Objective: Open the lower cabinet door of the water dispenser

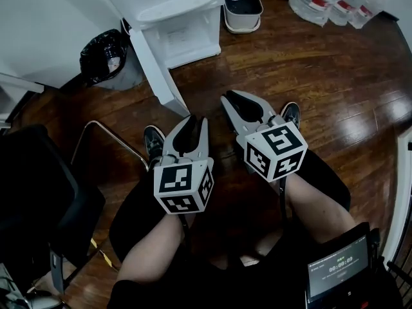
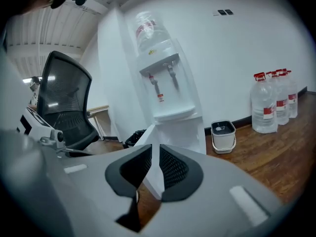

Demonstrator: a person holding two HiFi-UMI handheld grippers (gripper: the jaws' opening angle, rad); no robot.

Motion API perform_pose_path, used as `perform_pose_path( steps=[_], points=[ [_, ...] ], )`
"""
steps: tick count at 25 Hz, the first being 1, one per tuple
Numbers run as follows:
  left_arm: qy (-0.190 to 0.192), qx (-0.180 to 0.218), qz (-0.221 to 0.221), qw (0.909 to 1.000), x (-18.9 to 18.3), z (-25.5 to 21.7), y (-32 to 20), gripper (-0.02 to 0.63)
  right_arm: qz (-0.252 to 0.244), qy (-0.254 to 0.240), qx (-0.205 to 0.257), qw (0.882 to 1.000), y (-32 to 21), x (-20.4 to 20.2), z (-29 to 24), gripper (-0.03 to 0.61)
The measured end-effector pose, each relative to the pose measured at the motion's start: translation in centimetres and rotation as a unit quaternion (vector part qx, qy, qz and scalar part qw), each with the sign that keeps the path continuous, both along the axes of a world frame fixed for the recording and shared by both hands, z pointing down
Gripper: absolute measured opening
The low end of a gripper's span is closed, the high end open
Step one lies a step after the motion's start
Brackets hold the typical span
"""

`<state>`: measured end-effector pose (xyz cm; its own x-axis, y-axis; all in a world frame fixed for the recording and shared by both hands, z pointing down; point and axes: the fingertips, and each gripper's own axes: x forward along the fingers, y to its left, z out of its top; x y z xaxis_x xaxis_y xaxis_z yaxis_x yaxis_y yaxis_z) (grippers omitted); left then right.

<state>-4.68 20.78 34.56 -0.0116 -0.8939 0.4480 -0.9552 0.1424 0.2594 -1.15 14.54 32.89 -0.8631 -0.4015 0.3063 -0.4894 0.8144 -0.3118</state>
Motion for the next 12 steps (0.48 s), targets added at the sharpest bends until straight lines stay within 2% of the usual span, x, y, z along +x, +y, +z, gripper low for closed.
perform_pose_path(
  steps=[6,9,12],
  points=[
    [0.028,-0.040,0.004,0.9988,0.2,2.4,-1.0,0.103,-0.036,0.039,-0.001,0.999,-1.4,-0.1,1.8,0.051],
    [0.039,-0.054,-0.001,0.9978,0.1,3.4,-0.9,0.103,-0.030,0.049,-0.010,0.998,-2.4,0.3,2.7,0.051],
    [0.034,-0.075,-0.003,0.9966,-0.2,5.0,-0.7,0.103,-0.018,0.047,-0.013,0.999,-3.4,0.4,2.6,0.051]
  ],
)
